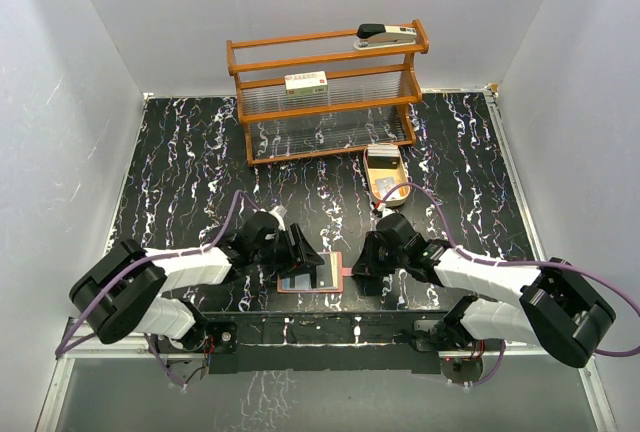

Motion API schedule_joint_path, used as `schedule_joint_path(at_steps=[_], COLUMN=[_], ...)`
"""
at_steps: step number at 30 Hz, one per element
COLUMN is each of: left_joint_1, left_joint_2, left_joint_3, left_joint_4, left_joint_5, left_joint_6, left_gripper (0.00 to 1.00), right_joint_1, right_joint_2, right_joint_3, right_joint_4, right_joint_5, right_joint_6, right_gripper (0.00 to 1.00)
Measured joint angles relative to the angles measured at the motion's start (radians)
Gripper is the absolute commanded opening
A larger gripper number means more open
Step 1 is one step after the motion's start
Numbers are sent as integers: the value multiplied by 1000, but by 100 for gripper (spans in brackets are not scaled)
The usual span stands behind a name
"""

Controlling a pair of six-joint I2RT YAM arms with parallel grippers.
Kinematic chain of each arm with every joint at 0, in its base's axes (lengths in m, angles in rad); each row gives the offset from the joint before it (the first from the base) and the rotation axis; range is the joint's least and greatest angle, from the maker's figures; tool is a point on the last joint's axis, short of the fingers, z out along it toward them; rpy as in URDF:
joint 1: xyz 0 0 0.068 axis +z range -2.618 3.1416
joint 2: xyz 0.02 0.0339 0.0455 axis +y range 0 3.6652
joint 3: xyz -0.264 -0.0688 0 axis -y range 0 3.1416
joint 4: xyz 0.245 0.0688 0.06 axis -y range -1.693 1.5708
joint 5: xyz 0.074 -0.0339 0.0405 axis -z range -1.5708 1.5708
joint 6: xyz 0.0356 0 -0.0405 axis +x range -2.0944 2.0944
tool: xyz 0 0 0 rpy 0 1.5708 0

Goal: Put the credit cards into the card holder
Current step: Insert the credit card into the card holder.

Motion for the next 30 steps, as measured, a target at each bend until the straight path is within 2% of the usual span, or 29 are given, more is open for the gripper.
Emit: schedule_joint_path(at_steps=[8, 17, 22, 23, 30], left_joint_1=[-31, -98, -102, -102, -93], left_joint_2=[89, 121, 93, 81, -26], left_joint_3=[40, 101, 105, 106, 156], left_joint_4=[62, 33, -21, -40, -227], left_joint_5=[1, -35, -67, -79, -163], left_joint_6=[-17, -15, -10, -6, 46], left_gripper=[55, 55, 58, 59, 62], right_joint_1=[5, 5, 7, 9, 9], right_joint_2=[-16, -12, -10, -10, -80], right_joint_3=[-23, -28, -5, 12, 98], right_joint_4=[24, 41, -21, -45, -168], right_joint_5=[0, 5, 42, 55, 102], right_joint_6=[2, -3, -25, -32, -51], right_gripper=[0, 0, 26, 28, 28])
